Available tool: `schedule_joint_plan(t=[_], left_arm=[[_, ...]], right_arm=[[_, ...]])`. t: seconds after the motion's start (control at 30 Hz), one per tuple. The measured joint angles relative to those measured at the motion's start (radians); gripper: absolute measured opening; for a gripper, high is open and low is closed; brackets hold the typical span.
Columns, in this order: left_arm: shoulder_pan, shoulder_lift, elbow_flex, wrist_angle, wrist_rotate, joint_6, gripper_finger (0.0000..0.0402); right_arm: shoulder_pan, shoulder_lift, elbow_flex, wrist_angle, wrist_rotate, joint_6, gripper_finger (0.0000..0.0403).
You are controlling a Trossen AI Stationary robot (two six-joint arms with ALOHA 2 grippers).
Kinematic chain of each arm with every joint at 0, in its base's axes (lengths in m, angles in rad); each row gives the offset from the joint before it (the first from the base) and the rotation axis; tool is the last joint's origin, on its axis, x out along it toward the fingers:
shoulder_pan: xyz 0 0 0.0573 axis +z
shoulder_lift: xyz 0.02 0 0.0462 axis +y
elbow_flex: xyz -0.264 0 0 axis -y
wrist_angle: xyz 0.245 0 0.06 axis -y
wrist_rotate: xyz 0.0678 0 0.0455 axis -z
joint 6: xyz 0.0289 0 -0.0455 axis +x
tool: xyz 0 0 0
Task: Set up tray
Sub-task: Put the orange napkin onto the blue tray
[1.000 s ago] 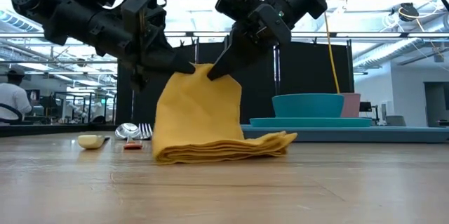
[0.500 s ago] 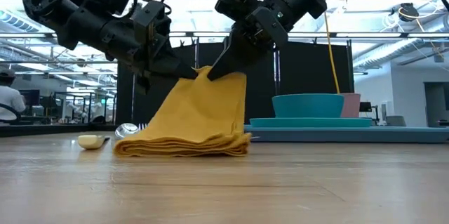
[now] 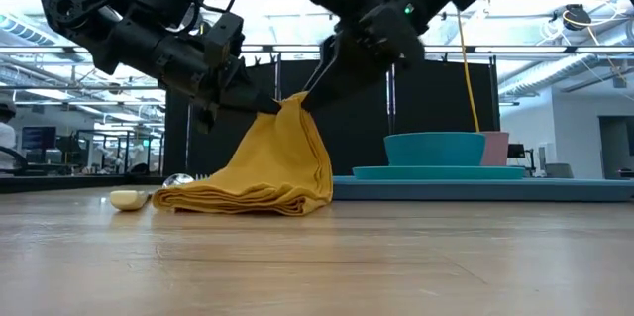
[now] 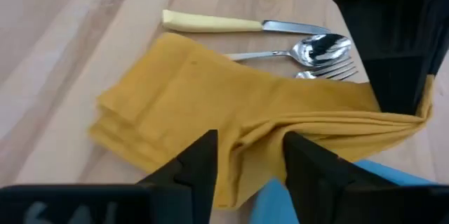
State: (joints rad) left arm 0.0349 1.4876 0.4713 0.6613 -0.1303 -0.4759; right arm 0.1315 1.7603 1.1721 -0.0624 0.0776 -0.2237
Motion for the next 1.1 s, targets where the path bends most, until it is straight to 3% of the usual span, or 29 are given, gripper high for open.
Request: schedule_joint_plan(t=[0.3,0.53,0.73,1.1], left_arm=[[0.019,0.000,0.000,0.089,0.051,-0.002,0.0004],[0.072,0.000,0.000,0.080,-0.010,-0.032,0.0004],[0.129,0.000,0.000,0.100,0.029,-0.032,0.0004],[0.229,0.000,0.000,0.103,0.105,-0.069,0.0004]], right_arm=[[0.041,-0.108,0.000,-0.087,0.013,0.033,0.0157],[0.076,-0.185,0.000,-0.196,0.113,0.037,0.0155],[0.102,-0.199,-0.001,-0.218,0.185,0.049,0.0154],[0.115,-0.199,-0.001,-0.215,0.184,0.047,0.0153]])
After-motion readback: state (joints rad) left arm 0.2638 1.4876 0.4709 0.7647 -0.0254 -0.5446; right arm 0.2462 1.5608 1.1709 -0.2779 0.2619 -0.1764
